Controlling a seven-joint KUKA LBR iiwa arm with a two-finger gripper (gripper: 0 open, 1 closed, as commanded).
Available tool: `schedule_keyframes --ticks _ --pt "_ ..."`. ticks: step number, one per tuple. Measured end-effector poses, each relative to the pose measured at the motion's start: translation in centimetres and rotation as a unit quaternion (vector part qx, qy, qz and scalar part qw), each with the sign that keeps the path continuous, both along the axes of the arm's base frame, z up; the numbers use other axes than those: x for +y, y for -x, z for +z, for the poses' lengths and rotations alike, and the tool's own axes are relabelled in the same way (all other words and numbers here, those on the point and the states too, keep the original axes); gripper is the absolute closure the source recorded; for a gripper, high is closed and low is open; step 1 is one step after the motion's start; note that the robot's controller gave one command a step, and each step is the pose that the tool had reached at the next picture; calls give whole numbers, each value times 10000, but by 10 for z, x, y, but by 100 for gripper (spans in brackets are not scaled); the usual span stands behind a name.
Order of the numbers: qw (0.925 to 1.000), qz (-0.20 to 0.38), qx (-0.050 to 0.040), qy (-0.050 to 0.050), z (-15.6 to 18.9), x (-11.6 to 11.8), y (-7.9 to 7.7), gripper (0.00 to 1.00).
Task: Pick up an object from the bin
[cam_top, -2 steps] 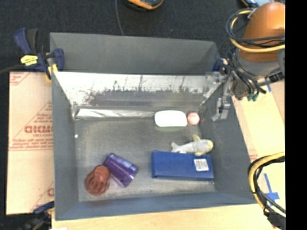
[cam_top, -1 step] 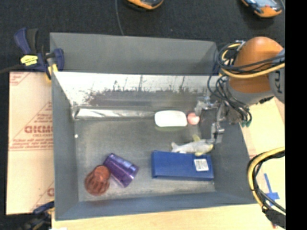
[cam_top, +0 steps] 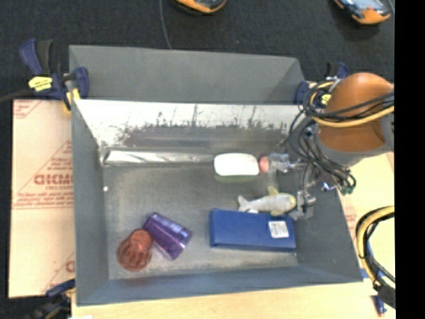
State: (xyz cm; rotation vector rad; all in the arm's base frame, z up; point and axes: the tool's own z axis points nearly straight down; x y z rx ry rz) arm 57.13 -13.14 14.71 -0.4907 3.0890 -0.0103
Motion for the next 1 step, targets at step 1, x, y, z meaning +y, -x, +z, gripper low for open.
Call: schedule_keyframes --ticks 1 --pt "9998 169 40 -1 -17 11 -3 0"
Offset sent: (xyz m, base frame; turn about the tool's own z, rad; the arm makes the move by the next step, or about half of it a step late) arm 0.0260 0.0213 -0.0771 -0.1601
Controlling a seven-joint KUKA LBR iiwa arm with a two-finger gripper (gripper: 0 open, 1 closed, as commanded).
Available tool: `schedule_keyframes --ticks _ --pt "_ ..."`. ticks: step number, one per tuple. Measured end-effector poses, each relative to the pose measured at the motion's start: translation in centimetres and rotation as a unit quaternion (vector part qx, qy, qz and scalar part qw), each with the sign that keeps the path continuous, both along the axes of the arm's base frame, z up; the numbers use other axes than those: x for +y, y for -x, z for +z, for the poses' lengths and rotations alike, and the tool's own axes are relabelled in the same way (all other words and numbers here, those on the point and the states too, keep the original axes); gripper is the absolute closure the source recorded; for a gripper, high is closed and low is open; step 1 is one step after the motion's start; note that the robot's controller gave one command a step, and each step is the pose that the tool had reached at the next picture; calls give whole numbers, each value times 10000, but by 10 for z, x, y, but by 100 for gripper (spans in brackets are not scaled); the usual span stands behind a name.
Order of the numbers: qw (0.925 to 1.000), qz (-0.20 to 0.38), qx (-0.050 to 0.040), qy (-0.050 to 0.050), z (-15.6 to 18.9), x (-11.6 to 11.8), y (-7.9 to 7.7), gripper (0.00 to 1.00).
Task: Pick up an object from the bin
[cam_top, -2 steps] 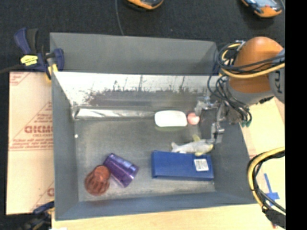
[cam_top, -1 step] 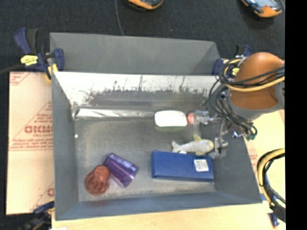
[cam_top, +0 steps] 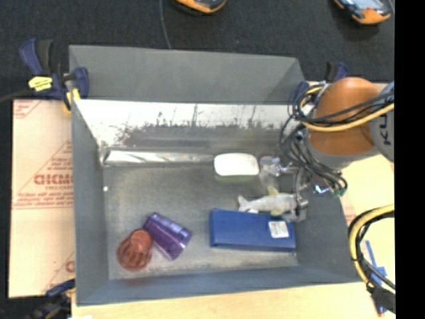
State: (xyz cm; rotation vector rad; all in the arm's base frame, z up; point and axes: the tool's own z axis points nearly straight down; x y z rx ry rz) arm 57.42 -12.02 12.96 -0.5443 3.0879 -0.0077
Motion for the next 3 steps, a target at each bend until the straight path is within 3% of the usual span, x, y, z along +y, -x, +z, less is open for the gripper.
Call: schedule_keyframes --ticks 1,2,3 --pt "9980 627 -61 28 -60 8 -25 0" --pt "9999 -82 -105 22 -58 19 -35 100" --pt "9999 -79 -106 23 -58 19 -35 100"
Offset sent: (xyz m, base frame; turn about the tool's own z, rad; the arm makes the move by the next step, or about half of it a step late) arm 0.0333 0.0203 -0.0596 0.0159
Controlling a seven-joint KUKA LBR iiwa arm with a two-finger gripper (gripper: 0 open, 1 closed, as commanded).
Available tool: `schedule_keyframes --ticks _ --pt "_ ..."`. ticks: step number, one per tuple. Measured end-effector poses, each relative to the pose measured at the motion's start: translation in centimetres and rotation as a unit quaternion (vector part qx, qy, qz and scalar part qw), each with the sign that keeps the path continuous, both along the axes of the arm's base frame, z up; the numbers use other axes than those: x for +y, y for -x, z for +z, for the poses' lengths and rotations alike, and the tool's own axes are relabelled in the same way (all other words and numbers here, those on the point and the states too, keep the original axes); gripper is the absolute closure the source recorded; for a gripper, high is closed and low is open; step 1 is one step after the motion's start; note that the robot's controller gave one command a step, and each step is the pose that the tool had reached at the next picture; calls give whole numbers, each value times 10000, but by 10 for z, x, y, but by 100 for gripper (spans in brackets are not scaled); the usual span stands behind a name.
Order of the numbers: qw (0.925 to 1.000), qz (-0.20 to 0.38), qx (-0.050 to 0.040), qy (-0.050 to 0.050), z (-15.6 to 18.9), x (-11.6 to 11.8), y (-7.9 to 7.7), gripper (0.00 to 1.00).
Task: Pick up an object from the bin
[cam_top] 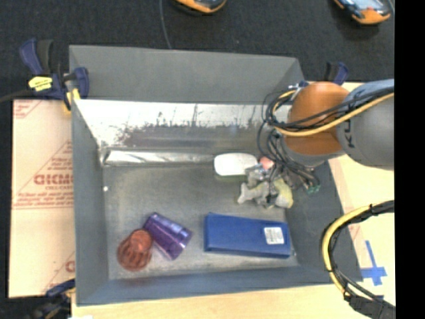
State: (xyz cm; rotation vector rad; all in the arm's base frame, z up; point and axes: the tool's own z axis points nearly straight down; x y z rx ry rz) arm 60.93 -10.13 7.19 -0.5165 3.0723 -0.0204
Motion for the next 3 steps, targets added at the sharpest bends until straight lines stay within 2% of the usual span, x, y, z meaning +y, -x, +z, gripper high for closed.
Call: schedule_keyframes --ticks 1,2,3 --pt "10000 -1 -27 4 8 -1 -1 100" --pt "10000 -1 -14 3 28 -1 0 100" --pt "10000 -4 -47 8 45 -1 -1 100"
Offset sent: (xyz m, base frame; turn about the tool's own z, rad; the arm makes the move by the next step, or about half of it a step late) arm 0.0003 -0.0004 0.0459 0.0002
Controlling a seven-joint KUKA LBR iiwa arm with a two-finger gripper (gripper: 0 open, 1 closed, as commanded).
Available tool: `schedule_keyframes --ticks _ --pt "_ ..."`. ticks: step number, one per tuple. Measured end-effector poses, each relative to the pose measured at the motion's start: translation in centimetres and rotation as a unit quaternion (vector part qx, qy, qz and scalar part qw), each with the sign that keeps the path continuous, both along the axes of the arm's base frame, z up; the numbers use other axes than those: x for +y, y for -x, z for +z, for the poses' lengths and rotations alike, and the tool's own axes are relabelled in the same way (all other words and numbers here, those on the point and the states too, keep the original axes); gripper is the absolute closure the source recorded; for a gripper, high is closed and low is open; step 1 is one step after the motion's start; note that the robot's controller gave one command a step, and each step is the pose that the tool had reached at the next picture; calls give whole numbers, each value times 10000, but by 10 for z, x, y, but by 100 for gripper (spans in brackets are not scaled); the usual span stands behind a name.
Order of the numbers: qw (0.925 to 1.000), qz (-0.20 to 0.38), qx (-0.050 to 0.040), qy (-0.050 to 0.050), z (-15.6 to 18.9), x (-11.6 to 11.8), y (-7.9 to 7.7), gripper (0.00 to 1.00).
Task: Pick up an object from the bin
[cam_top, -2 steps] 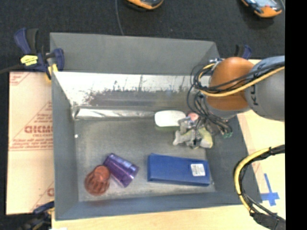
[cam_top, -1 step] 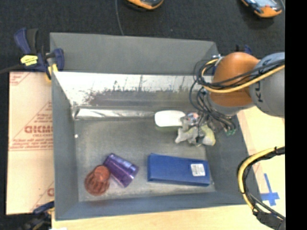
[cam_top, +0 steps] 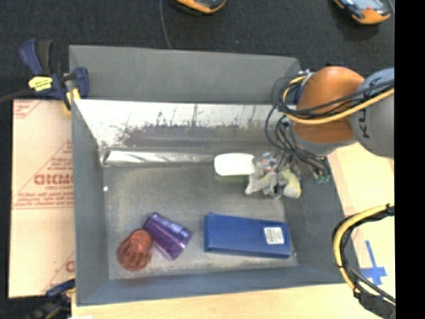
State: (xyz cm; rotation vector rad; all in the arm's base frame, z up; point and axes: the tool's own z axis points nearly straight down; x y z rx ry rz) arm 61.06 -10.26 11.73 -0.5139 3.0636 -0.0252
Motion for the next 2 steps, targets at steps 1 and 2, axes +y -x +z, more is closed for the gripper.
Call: schedule_keyframes --ticks 1,2 --pt "10000 -3 -30 4 7 -1 -1 100" --pt "10000 -7 10 0 31 -1 1 100"
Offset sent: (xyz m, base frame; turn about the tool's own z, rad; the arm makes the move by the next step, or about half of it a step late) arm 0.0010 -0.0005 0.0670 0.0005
